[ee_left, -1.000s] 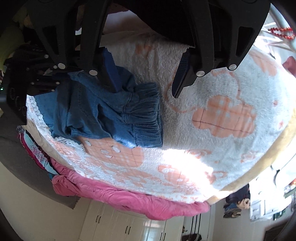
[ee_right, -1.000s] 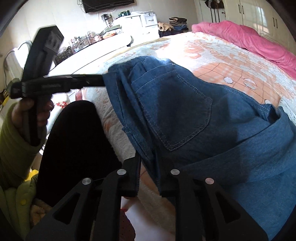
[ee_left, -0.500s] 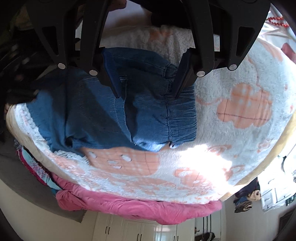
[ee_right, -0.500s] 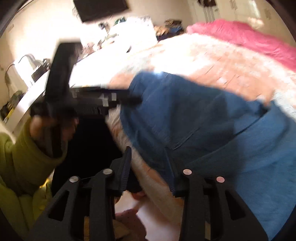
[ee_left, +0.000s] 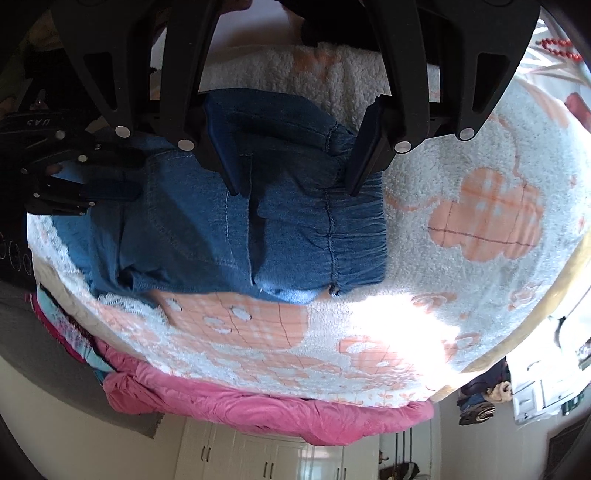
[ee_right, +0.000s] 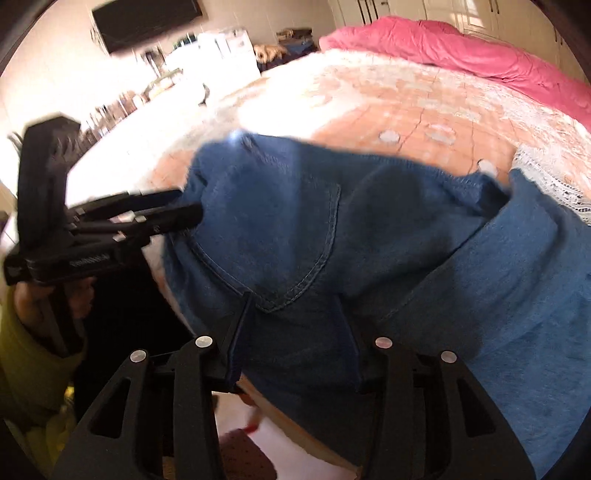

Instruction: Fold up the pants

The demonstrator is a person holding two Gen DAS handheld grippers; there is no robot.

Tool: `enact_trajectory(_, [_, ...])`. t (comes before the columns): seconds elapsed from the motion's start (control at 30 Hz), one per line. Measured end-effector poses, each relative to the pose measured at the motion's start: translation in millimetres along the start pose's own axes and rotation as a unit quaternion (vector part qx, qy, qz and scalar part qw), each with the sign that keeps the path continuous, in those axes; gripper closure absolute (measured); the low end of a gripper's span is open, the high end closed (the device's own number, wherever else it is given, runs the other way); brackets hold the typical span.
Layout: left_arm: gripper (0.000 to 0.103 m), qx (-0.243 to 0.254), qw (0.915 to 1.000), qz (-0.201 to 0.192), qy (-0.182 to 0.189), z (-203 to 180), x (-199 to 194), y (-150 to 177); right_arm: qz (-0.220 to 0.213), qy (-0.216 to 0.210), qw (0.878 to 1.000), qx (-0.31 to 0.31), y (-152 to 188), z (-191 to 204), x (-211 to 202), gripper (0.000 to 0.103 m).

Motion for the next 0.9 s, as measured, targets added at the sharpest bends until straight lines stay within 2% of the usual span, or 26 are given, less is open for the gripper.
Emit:
enact_trajectory(0.13, [0.048, -0.006, 0.9993, -0.036, -0.004, -0.4, -26.0, -13.9, -0.056, 0.007, 0.998, 0.019, -20.9, -15.3, -38.1, 0.054])
enact_trajectory(0.27, [0.044, 0.008, 0.9986, -0.052, 0.005, -13.8, -36.4, -26.0, -0.099, 0.045, 0.992, 0.061, -38.2, -52.4, -65.0, 0.049])
enact_trajectory(0.43, [0.043, 0.025, 0.9971, -0.044, 0.057, -51.1, -22.4, -33.0, -0.129, 0.085, 0.983, 0.098, -53.5, -87.4, -87.3, 0.040])
enact_trajectory(0.5, [0.043, 0.036, 0.9947, -0.036, 0.090, -73.9, -13.2, -34.3, -0.136, 0.102, 0.980, 0.102, -62.3, -96.9, -91.1, 0.036])
enact_trajectory(0.7, [0.043, 0.070, 0.9836, -0.007, 0.166, -130.6, 14.4, -37.0, -0.136, 0.143, 0.975, 0.104, -86.4, -132.7, -92.9, 0.036])
enact_trajectory(0.77, [0.043, 0.081, 0.9815, -0.003, 0.174, -142.3, 20.5, -38.8, -0.128, 0.152, 0.975, 0.104, -98.5, -139.9, -82.4, 0.036])
enact_trajectory(0.83, [0.050, 0.087, 0.9794, 0.005, 0.182, -152.6, 31.6, -40.7, -0.116, 0.163, 0.974, 0.105, -111.7, -148.0, -68.0, 0.036])
enact_trajectory(0.9, [0.069, 0.082, 0.9769, 0.021, 0.196, -158.5, 44.5, -39.6, -0.102, 0.173, 0.974, 0.108, -122.3, -153.4, -54.3, 0.036])
Point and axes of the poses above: each gripper's, at about its wrist camera, not at the fingertips, and x roughly the way its jaws point, z to its left, y to its underside, the point moved 8 cm from there along x, roughly the way its jaws point, and after that the axes turned 14 degrees about x, right-handed, at the moved point
